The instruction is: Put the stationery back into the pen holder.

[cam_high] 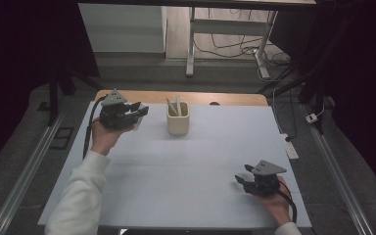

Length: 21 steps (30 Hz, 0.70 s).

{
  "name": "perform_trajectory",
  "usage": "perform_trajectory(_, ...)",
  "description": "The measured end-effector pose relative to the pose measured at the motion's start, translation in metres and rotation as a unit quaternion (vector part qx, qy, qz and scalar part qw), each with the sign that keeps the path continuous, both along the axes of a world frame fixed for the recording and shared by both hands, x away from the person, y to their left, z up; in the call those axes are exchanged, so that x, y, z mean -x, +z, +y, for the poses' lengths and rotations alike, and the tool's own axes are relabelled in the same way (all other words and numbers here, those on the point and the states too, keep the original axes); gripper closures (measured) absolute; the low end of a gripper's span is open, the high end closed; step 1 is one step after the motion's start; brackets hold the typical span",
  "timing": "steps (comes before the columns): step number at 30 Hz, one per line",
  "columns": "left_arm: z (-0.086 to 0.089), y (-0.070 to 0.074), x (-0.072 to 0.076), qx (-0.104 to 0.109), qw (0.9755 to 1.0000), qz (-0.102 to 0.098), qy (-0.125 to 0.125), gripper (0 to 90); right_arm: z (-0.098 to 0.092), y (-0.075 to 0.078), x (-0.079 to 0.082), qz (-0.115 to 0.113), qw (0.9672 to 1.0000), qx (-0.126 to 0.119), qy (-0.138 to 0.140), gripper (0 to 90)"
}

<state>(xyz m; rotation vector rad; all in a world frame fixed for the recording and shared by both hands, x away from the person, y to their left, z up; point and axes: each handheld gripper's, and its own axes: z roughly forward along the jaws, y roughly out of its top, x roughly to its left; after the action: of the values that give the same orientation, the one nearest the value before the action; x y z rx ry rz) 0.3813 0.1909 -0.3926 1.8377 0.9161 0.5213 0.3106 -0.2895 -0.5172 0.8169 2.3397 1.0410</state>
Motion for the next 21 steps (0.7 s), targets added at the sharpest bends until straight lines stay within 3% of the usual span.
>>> perform_trajectory(21,-0.011,-0.001,-0.026,-0.009,0.9998,0.014,0.012,66.2,0.0,0.0,-0.001,0.001,1.0,0.0,-0.001,43.2)
